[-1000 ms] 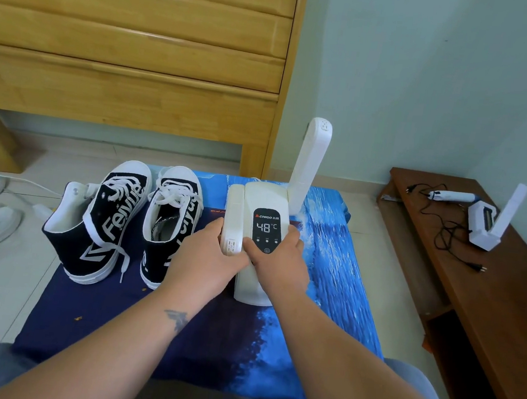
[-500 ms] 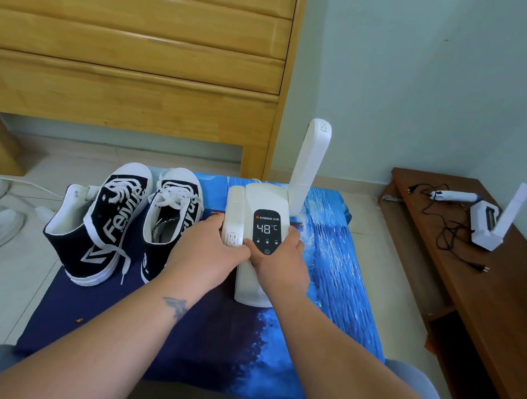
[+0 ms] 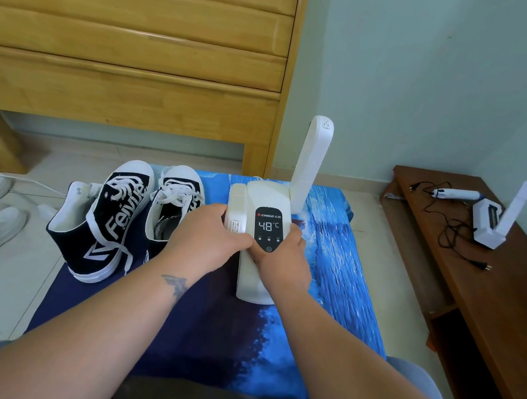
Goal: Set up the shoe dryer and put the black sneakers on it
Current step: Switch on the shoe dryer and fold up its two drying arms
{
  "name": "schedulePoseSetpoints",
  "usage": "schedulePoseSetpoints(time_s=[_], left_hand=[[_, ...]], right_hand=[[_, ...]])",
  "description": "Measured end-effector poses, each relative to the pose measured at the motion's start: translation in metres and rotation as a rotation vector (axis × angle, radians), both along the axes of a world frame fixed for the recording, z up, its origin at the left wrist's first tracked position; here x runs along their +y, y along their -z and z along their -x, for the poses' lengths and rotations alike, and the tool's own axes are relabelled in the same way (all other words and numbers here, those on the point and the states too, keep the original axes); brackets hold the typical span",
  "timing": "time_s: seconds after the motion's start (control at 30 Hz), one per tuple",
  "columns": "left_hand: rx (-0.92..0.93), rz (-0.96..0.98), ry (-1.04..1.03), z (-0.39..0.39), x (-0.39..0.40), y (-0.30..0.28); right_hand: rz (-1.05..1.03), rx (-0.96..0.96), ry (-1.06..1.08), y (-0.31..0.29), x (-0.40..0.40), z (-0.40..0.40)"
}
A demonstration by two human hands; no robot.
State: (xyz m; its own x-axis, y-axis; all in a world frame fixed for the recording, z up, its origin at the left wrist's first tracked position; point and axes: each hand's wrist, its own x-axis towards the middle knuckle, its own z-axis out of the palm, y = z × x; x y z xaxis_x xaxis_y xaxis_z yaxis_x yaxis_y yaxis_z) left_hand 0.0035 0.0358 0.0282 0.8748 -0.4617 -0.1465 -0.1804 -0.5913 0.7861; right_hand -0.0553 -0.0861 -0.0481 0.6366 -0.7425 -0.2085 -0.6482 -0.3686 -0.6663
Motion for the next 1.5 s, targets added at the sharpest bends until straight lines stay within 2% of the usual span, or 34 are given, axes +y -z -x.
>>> schedulePoseSetpoints(time_s=[0.3, 0.53, 0.73, 0.87, 1.03, 1.17, 1.3, 1.5], left_hand=[[-0.049, 0.064, 0.022, 0.002, 0.002, 0.006], [-0.136, 0.109, 0.038, 0.006, 0.009, 0.038], [-0.142, 0.128, 0.027, 0.000, 0.007, 0.063], [-0.202, 0.186, 0.013, -0.010, 0.002, 0.070], [-0.101, 0.275, 0.026, -0.026, -0.011, 0.068], [-0.118, 0.369, 0.079, -0.030, -0.017, 0.066], [-0.176, 0.376, 0.166, -0.037, -0.020, 0.065], [-0.233, 0.310, 0.147, -0.039, -0.018, 0.067]], right_hand=[[-0.011, -0.012, 0.004, 0.000, 0.000, 0.001], [0.032, -0.001, 0.011, 0.000, 0.001, -0.001], [-0.047, -0.010, -0.010, -0.001, -0.004, -0.001], [-0.020, 0.060, -0.047, -0.001, -0.010, -0.004], [0.040, 0.104, -0.058, -0.010, -0.022, -0.026], [0.010, 0.081, -0.120, -0.012, -0.031, -0.045], [-0.044, 0.115, -0.187, -0.006, -0.037, -0.052], [-0.090, 0.121, -0.206, -0.006, -0.039, -0.054]])
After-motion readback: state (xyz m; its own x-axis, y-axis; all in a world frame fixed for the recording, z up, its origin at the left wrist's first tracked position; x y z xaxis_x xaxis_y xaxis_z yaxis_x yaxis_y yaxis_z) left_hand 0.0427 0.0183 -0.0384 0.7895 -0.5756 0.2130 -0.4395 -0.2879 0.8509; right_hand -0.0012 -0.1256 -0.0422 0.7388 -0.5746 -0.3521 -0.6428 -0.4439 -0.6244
